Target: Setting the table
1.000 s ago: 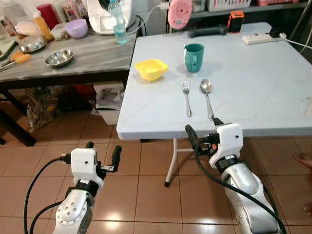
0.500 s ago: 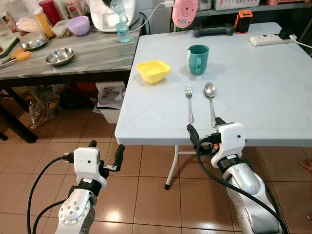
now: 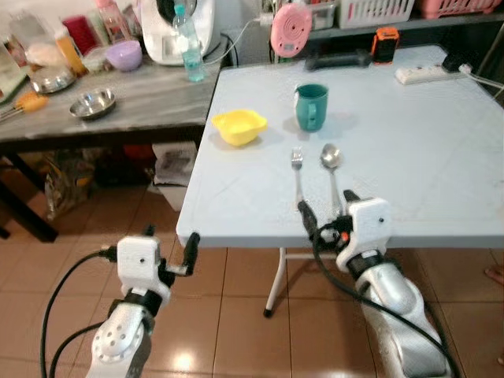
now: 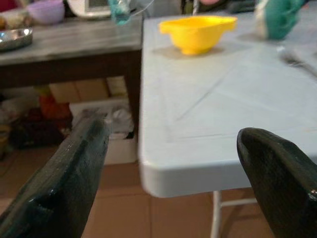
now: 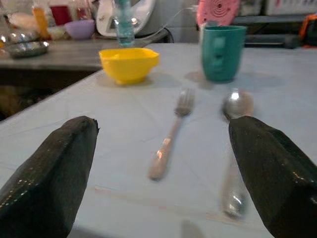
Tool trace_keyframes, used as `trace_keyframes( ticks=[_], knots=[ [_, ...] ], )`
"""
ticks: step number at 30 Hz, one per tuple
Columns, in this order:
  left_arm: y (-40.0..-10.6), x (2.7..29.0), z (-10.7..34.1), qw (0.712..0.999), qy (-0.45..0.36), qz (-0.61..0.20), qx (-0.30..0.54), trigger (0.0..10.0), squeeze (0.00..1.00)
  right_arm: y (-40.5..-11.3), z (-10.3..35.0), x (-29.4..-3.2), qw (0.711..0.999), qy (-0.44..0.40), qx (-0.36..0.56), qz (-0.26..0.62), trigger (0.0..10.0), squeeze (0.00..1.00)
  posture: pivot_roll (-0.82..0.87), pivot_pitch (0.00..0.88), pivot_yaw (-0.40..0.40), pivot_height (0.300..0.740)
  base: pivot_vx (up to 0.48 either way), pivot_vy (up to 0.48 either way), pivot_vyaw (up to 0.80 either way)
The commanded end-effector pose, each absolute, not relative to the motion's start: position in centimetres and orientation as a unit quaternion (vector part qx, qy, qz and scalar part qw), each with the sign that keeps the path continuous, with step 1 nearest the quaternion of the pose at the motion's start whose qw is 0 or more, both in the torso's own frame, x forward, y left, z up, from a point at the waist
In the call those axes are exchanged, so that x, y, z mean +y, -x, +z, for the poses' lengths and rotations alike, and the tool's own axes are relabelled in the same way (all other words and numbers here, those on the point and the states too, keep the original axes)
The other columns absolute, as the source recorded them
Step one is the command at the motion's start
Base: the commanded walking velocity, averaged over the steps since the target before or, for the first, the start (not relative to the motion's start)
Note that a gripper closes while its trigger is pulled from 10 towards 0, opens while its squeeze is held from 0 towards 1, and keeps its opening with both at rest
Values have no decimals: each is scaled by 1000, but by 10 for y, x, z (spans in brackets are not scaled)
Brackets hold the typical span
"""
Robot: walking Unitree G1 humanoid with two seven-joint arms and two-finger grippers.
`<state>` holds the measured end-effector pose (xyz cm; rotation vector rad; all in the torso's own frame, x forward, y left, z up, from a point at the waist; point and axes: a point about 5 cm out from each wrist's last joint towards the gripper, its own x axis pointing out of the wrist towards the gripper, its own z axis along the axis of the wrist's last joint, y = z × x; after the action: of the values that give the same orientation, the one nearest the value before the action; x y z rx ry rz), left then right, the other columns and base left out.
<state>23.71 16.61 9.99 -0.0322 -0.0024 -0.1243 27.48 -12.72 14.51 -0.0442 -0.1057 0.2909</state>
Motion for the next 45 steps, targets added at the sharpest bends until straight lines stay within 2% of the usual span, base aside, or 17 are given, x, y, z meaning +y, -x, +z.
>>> trace_keyframes(
  ticks=[1, 12, 18, 45],
  knots=[
    [-238, 168, 100, 998, 12, -61, 0, 10000, 0, -275, 147, -126, 987, 25, -57, 148, 10000, 0, -192, 106, 145, 740, 270, 0, 0],
    [-238, 167, 100, 998, 12, -64, 1, 10000, 0, -275, 148, -127, 987, 17, -58, 147, 10000, 0, -192, 109, 144, 740, 271, 0, 0],
    [-238, 166, 99, 998, 12, -63, 2, 10000, 0, -275, 148, -127, 987, 16, -58, 146, 10000, 0, -192, 109, 144, 740, 272, 0, -686],
    [-236, 166, 103, 996, 2, -89, 7, 10000, 0, -274, 148, -122, 988, 8, -57, 144, 10000, 0, -186, 124, 157, 740, 0, 0, 0]
  ],
)
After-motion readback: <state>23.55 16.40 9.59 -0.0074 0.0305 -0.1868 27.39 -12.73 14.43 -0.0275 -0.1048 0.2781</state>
